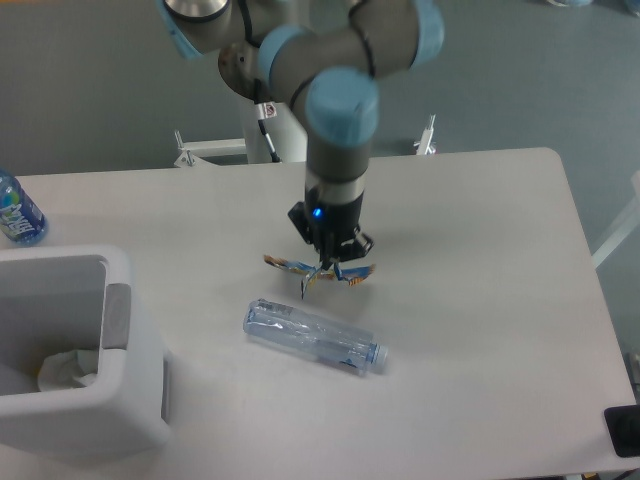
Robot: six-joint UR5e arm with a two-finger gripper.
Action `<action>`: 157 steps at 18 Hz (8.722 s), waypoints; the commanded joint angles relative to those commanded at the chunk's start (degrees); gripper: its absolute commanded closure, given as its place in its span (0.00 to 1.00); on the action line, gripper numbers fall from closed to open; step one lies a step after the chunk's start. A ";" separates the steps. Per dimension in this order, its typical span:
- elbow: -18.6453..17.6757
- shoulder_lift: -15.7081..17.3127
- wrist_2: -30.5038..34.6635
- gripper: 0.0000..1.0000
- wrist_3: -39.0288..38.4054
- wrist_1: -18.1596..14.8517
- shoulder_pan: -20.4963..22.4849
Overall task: Place the trash in the trash can
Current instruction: 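Lift the chip bag up off the table, then carry the chip bag over the white trash bin, then open the gripper to drop the chip bag into the bin, then move the open gripper over the clear plastic water bottle, then lower the gripper to the bottle's cap end and close on it, then lift the water bottle up off the table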
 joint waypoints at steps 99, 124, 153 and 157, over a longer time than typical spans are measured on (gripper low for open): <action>6.95 -29.68 16.67 0.00 -76.15 17.49 -0.69; 5.46 -32.68 16.75 0.49 -77.38 17.49 -2.63; 7.21 -20.92 17.81 0.83 -76.67 17.75 -2.45; 10.63 -15.56 17.72 0.83 -75.80 18.28 -2.27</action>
